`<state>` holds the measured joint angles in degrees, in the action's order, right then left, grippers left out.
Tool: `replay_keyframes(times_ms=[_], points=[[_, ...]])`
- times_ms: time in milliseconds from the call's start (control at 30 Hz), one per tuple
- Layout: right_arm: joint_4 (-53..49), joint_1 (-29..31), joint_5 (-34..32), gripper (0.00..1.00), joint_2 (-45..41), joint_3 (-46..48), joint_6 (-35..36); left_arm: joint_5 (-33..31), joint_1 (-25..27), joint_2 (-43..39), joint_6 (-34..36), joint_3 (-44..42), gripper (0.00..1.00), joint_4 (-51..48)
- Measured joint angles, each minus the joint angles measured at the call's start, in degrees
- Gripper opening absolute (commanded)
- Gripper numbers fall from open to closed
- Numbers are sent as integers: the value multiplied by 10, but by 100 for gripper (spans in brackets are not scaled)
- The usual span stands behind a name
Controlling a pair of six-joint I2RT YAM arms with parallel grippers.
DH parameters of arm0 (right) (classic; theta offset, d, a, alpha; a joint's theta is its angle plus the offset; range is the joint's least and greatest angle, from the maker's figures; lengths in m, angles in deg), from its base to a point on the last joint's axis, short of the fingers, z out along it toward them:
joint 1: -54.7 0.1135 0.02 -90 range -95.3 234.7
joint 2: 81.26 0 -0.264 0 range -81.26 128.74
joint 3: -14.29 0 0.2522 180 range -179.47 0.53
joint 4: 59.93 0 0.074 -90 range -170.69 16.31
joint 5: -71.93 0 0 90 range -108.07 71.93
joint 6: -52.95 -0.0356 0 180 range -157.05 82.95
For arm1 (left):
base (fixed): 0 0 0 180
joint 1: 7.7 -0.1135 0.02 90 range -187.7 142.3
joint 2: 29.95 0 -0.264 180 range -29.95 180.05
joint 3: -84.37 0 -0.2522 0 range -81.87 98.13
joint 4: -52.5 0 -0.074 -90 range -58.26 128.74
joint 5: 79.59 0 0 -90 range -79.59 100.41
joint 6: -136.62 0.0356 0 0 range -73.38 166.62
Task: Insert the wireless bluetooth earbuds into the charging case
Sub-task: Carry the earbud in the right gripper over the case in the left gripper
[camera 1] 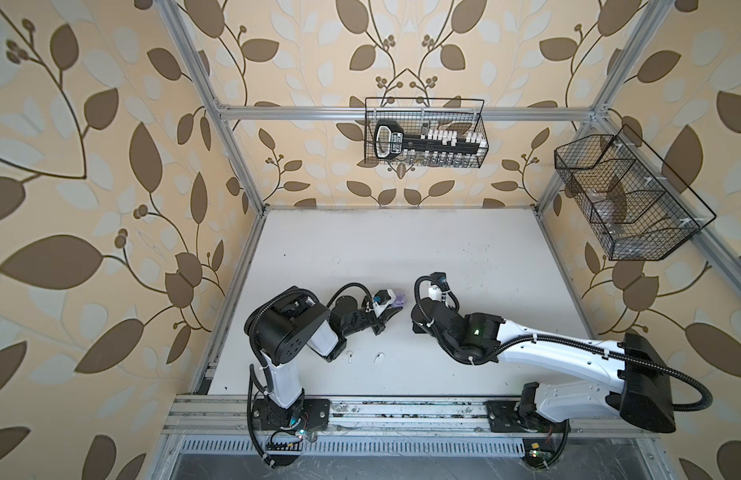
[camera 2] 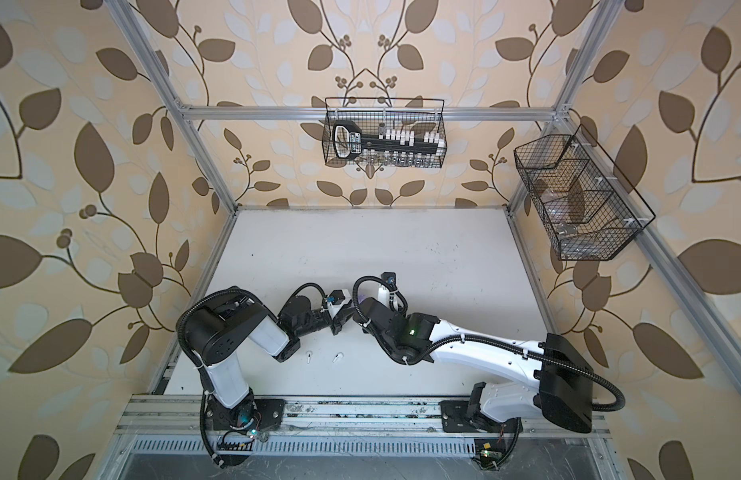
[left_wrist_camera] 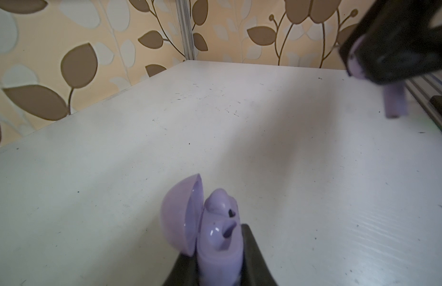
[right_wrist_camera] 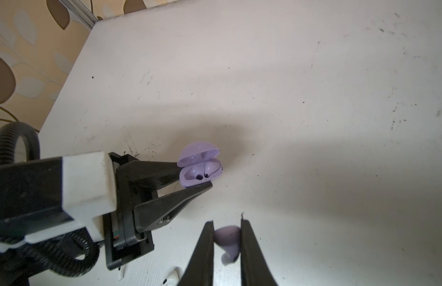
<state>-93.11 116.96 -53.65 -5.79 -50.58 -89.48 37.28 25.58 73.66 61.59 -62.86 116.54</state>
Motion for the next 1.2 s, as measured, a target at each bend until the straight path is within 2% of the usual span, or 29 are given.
replay_keyframes(times_ms=[200,633,1200], points=[[90,4,-22,17,4,43,39,0,0,0,0,0,9,0],[258,-15,-14,17,35,91,103,0,0,0,0,0,9,0],[354,-23,30,17,101,91,150,1,0,0,0,0,9,0]])
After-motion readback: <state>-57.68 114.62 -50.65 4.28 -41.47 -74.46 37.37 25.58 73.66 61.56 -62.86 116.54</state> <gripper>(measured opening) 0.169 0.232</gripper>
